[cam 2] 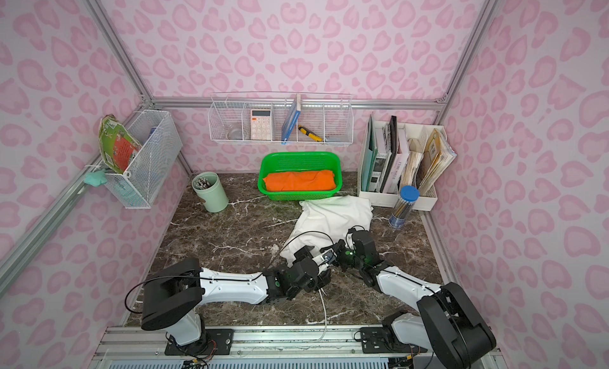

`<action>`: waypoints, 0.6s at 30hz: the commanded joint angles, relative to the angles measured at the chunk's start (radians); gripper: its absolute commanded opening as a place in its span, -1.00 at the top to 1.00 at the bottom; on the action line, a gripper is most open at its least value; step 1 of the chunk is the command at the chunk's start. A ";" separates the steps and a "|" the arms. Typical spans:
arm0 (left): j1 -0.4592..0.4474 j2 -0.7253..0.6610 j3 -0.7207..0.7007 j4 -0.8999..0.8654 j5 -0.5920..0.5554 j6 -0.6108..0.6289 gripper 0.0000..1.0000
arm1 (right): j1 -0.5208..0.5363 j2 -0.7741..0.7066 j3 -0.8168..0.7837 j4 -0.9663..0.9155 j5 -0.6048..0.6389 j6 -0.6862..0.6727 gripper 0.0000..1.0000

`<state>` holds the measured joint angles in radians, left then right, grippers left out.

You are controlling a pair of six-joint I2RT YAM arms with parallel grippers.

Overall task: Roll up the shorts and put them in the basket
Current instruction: Roll the shorts at the center of the board.

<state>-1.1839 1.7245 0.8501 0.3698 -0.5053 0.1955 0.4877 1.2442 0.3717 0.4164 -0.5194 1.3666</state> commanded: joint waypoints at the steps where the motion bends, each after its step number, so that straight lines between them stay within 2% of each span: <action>1: 0.004 0.028 -0.010 0.067 -0.096 0.065 -0.98 | -0.008 -0.011 -0.013 0.054 -0.025 0.018 1.00; 7: 0.014 0.036 -0.061 0.121 -0.151 0.115 -0.96 | -0.030 -0.036 -0.031 0.042 -0.039 0.016 1.00; 18: 0.046 0.018 -0.117 0.174 -0.188 0.129 -0.91 | -0.052 -0.053 -0.039 0.027 -0.057 0.004 1.00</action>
<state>-1.1473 1.7367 0.7368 0.5087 -0.6476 0.3038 0.4362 1.1923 0.3344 0.4274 -0.5564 1.3830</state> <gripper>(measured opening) 0.961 0.075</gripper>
